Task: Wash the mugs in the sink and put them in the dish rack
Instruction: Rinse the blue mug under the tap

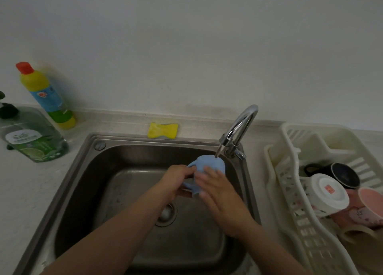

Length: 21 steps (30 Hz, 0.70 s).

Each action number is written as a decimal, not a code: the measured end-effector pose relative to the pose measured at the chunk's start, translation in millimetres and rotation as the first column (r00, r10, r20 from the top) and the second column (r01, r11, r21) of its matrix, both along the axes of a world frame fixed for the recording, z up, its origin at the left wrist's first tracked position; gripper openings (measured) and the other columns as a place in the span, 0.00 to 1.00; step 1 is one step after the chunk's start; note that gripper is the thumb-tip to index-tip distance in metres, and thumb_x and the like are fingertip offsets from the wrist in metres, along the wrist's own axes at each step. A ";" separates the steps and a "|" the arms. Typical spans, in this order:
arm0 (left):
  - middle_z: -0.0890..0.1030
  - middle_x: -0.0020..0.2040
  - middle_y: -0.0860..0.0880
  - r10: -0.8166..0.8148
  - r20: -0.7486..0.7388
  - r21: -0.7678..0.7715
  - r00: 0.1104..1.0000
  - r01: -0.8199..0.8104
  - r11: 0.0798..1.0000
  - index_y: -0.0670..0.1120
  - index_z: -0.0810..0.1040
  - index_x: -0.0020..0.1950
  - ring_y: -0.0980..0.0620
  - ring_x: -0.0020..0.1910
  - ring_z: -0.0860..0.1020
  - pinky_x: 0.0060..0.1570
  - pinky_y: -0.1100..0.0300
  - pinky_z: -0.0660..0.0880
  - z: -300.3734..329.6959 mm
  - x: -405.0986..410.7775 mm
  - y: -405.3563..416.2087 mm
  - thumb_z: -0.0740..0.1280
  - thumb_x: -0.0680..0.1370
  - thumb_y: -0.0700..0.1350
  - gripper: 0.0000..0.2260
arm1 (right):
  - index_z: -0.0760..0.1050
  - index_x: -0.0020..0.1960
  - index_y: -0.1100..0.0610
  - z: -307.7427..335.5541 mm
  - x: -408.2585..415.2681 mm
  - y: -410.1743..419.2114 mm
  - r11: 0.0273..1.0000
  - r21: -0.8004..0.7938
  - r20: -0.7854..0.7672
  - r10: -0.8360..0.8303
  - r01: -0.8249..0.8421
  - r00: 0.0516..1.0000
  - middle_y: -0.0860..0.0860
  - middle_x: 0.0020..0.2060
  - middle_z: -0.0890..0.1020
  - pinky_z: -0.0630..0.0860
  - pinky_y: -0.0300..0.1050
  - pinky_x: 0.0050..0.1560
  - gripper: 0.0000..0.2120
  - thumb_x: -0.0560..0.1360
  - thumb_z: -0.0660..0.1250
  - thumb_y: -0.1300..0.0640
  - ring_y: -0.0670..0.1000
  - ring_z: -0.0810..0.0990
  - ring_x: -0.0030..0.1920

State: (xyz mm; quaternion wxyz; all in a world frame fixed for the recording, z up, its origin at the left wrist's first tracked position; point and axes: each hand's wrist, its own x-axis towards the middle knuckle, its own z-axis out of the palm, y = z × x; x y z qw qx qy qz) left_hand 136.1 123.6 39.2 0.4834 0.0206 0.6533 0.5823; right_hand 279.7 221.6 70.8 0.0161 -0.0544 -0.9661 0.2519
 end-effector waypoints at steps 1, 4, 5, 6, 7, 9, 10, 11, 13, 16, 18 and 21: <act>0.83 0.49 0.43 -0.010 -0.003 -0.005 1.000 0.010 1.000 0.43 0.79 0.54 0.42 0.46 0.82 0.42 0.49 0.79 -0.8 -0.3 -1.1 0.65 0.80 0.49 0.11 | 0.59 0.75 0.46 -3.0 6.6 -1.6 0.998 0.039 -0.003 0.056 -0.056 0.998 0.37 0.73 0.55 0.34 0.37 0.73 0.28 0.79 0.42 0.37 0.32 0.38 0.73; 0.83 0.53 0.41 -0.053 -0.022 -0.045 0.998 0.052 0.998 0.41 0.79 0.57 0.40 0.49 0.82 0.40 0.50 0.80 0.5 1.7 1.1 0.65 0.80 0.48 0.12 | 0.65 0.74 0.49 -10.0 -9.8 18.2 0.996 -0.053 -0.084 -0.076 0.072 0.994 0.42 0.74 0.62 0.44 0.46 0.77 0.28 0.79 0.45 0.39 0.31 0.45 0.73; 0.83 0.54 0.41 -0.049 -0.018 -0.039 0.999 0.048 0.998 0.40 0.78 0.57 0.41 0.48 0.82 0.38 0.52 0.80 1.8 3.0 2.0 0.65 0.80 0.47 0.12 | 0.66 0.73 0.50 -7.5 -18.2 26.3 0.984 -0.087 -0.085 -0.162 0.155 0.983 0.43 0.74 0.64 0.48 0.50 0.77 0.28 0.79 0.45 0.40 0.30 0.46 0.72; 0.83 0.54 0.41 -0.037 -0.014 -0.028 0.999 0.036 0.999 0.40 0.78 0.57 0.42 0.47 0.82 0.36 0.53 0.79 2.5 3.8 2.6 0.64 0.81 0.47 0.12 | 0.65 0.73 0.49 -5.3 -22.5 28.5 0.978 -0.082 -0.075 -0.196 0.190 0.978 0.43 0.74 0.65 0.49 0.50 0.77 0.28 0.79 0.45 0.40 0.30 0.46 0.72; 0.83 0.53 0.42 -0.022 -0.012 -0.015 1.000 0.022 1.000 0.40 0.78 0.57 0.43 0.45 0.82 0.36 0.54 0.78 2.9 3.2 2.7 0.64 0.81 0.47 0.12 | 0.64 0.74 0.49 -2.6 -21.1 23.5 0.985 -0.058 -0.070 -0.168 0.164 0.983 0.43 0.74 0.63 0.46 0.49 0.78 0.28 0.79 0.44 0.39 0.30 0.44 0.72; 0.84 0.48 0.45 0.010 0.006 0.011 1.000 -0.010 1.000 0.40 0.79 0.56 0.44 0.42 0.81 0.37 0.54 0.78 2.5 1.1 -0.3 0.64 0.80 0.47 0.12 | 0.61 0.75 0.48 -2.2 -5.0 2.9 1.000 -0.018 -0.064 -0.021 0.020 0.998 0.39 0.74 0.58 0.39 0.42 0.76 0.31 0.79 0.40 0.34 0.33 0.42 0.74; 0.84 0.45 0.45 0.022 0.017 0.021 1.000 -0.023 1.000 0.41 0.79 0.55 0.45 0.41 0.81 0.38 0.54 0.78 1.6 0.9 -2.7 0.63 0.81 0.48 0.11 | 0.60 0.75 0.47 -4.9 5.0 -4.8 0.999 -0.007 -0.055 0.031 -0.032 0.998 0.38 0.73 0.56 0.36 0.40 0.75 0.33 0.78 0.37 0.34 0.34 0.41 0.75; 0.84 0.44 0.46 0.026 0.021 0.026 0.999 -0.026 0.999 0.41 0.79 0.54 0.45 0.41 0.81 0.38 0.53 0.78 0.7 0.4 -4.5 0.63 0.81 0.48 0.11 | 0.58 0.75 0.47 -9.4 8.7 -4.5 0.999 0.005 -0.065 0.053 -0.053 0.996 0.37 0.73 0.55 0.36 0.40 0.75 0.33 0.78 0.37 0.33 0.35 0.41 0.75; 0.84 0.46 0.45 0.018 0.024 0.018 1.000 -0.018 1.000 0.41 0.79 0.53 0.46 0.41 0.82 0.36 0.54 0.78 0.1 0.4 -5.9 0.63 0.81 0.47 0.11 | 0.56 0.76 0.46 -14.6 -5.1 8.2 0.993 -0.101 -0.085 -0.066 0.057 0.994 0.38 0.74 0.53 0.40 0.44 0.77 0.31 0.79 0.41 0.34 0.36 0.42 0.76; 0.84 0.48 0.45 0.103 0.065 0.020 0.993 -0.104 0.994 0.41 0.79 0.55 0.46 0.41 0.82 0.33 0.54 0.78 0.2 2.9 -4.6 0.64 0.81 0.47 0.10 | 0.51 0.78 0.46 -8.5 -20.7 17.0 0.867 -0.394 0.019 -0.323 0.305 0.946 0.37 0.76 0.47 0.45 0.47 0.78 0.28 0.80 0.49 0.39 0.35 0.40 0.75; 0.85 0.46 0.46 0.167 0.119 0.027 0.979 -0.171 0.985 0.42 0.79 0.56 0.45 0.42 0.82 0.35 0.53 0.78 0.6 1.6 -5.6 0.64 0.81 0.46 0.10 | 0.46 0.78 0.44 -6.6 -2.7 -5.2 0.857 -0.431 0.033 -0.297 0.282 0.954 0.35 0.76 0.41 0.42 0.40 0.76 0.31 0.78 0.48 0.37 0.33 0.37 0.74; 0.85 0.45 0.46 0.170 0.146 0.051 0.974 -0.180 0.982 0.42 0.79 0.57 0.46 0.43 0.83 0.37 0.52 0.80 -1.4 -0.6 -10.7 0.62 0.81 0.46 0.10 | 0.43 0.78 0.41 -10.6 19.9 -23.9 0.853 -0.475 -0.005 -0.249 0.216 0.969 0.30 0.74 0.39 0.42 0.33 0.70 0.32 0.77 0.47 0.34 0.33 0.38 0.74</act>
